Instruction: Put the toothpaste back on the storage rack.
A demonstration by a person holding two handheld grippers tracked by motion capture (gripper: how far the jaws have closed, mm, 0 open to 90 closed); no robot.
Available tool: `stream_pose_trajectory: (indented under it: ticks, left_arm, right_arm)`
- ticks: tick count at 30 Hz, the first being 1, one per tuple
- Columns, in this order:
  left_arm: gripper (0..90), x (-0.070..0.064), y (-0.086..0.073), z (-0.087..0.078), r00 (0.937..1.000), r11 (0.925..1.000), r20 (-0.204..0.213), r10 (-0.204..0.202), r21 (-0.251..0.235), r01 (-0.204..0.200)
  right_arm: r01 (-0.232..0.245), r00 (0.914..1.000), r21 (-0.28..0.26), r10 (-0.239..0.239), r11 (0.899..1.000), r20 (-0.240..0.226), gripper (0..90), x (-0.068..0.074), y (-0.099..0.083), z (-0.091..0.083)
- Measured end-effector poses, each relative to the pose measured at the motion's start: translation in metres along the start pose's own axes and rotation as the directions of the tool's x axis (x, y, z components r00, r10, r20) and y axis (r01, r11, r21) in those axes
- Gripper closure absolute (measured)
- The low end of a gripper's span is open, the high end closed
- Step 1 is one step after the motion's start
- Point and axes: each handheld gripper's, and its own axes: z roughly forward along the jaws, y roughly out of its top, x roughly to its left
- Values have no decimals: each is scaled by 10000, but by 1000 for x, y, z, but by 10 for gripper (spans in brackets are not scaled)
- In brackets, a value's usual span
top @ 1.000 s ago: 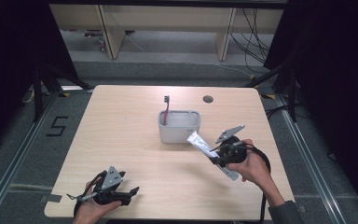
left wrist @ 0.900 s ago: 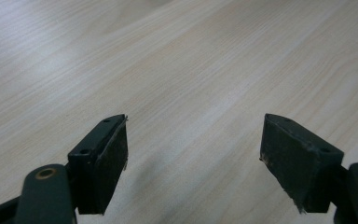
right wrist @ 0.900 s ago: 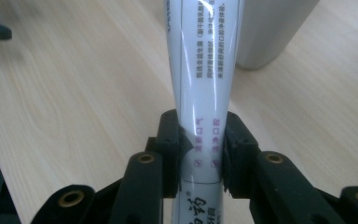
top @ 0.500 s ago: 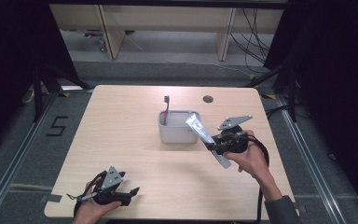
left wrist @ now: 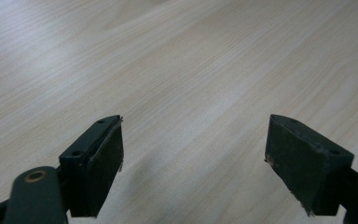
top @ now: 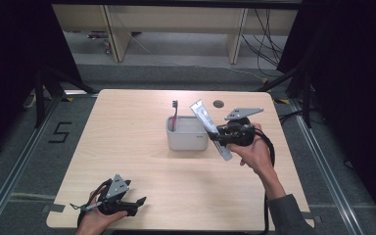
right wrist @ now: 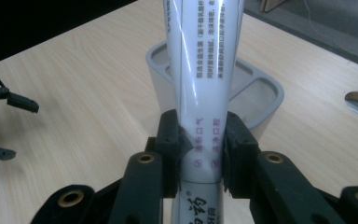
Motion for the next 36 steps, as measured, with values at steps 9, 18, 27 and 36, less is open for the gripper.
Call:
stream_pose_trajectory:
  ticks: [9, 18, 27, 36]
  left_arm:
    - [189, -1, -1, 1, 10000, 9997, 21, -79, -223, 80]
    - [190, -2, 0, 0, 10000, 10000, 32, -40, -85, 40]
    - [190, -1, 0, -1, 9999, 9999, 93, 58, -93, -57]
    - [191, -2, 0, -1, 9999, 9999, 109, 109, -107, -108]
  right_arm:
    - [-79, 9999, -613, 83, 9981, 61, 723, -4, 21, 15]
    - [-190, 9996, -1305, 217, 9913, 194, 722, -7, 39, 31]
    - [-423, 9980, -1698, 496, 9846, 390, 722, -9, 53, 47]
    - [-582, 9970, -1965, 672, 9788, 395, 722, -12, 60, 63]
